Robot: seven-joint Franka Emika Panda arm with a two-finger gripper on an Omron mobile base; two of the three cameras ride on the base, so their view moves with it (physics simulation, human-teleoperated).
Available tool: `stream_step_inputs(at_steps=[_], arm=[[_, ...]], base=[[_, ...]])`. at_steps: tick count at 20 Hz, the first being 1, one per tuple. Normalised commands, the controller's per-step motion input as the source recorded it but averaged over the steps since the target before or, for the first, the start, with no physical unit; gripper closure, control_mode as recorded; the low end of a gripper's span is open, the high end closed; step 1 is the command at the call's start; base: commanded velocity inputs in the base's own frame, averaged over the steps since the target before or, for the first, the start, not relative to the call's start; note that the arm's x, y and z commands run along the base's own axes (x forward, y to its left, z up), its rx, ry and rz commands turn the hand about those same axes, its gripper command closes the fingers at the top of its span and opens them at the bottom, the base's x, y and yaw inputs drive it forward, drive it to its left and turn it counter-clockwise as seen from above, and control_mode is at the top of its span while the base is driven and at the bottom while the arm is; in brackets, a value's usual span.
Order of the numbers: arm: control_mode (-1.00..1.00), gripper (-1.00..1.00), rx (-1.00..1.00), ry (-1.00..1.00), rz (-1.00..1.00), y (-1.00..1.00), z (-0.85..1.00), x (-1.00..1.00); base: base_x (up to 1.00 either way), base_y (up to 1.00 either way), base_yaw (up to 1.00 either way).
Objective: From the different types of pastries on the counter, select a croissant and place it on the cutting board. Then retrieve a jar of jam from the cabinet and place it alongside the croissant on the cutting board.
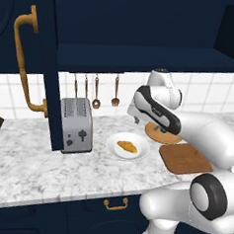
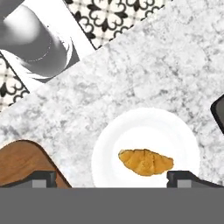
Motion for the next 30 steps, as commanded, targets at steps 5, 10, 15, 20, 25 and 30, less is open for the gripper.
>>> stream_step_inputs(at_steps=[5,10,15,20,25,30], arm=[[-1.00,-1.00,-0.06,-0.03,0.45,0.55,-0.17,0.00],[-1.00,-1.00,-0.05,-0.05,0.46,0.19,-0.14,0.00],[-1.00,-1.00,-0.01,-0.01,0.47,0.00,-0.14,0.14],[-1.00,-1.00,-0.04,-0.04,0.40,0.00,-0.19,0.41],[-1.00,-1.00,-0.20,-0.01,0.20,0.16,-0.05,0.32],[-1.00,-1.00,-0.19,0.00,0.15,0.05,-0.08,0.16]], base=[[0.00,0.00,0.00],[0.00,0.00,0.00],[0.00,0.00,0.00],[0.00,0.00,0.00],[0.00,0.00,0.00],[0.00,0.00,0.00]])
